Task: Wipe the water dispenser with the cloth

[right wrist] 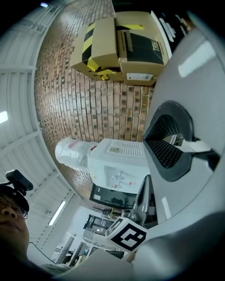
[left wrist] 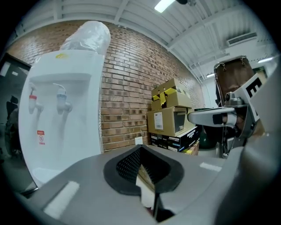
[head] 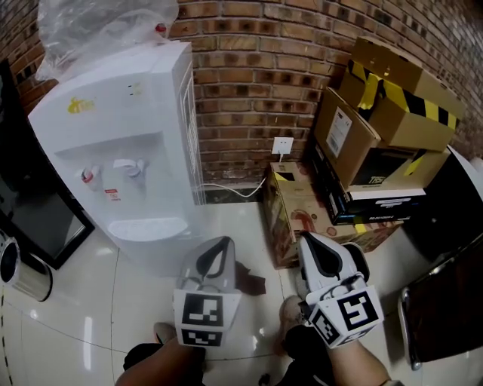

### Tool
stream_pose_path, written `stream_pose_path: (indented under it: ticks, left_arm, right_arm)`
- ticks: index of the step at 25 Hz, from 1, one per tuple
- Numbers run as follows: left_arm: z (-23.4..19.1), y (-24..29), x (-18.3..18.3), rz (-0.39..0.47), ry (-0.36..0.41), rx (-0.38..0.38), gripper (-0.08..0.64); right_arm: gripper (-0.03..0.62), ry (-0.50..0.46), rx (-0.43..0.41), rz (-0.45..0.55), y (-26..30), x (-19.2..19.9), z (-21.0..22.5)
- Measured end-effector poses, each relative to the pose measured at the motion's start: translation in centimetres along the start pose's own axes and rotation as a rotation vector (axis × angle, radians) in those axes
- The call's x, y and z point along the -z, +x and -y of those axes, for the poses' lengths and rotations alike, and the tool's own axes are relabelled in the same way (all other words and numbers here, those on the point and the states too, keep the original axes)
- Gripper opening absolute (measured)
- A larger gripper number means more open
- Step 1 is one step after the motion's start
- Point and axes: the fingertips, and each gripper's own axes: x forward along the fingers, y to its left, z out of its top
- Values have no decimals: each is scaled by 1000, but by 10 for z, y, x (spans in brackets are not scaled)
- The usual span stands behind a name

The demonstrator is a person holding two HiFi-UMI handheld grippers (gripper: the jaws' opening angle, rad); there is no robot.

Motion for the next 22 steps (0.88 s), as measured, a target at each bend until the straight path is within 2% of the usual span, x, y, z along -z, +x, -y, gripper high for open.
stream_pose_path:
  ticks: [8, 22]
  left_arm:
    - [-8, -6, 0, 12, -18, -35, 0]
    - [-9, -32, -10, 60, 8, -32, 0]
  right_arm:
    - [12, 16, -6, -6, -4, 2, -7]
    - [11, -6, 3, -53, -5, 10, -19]
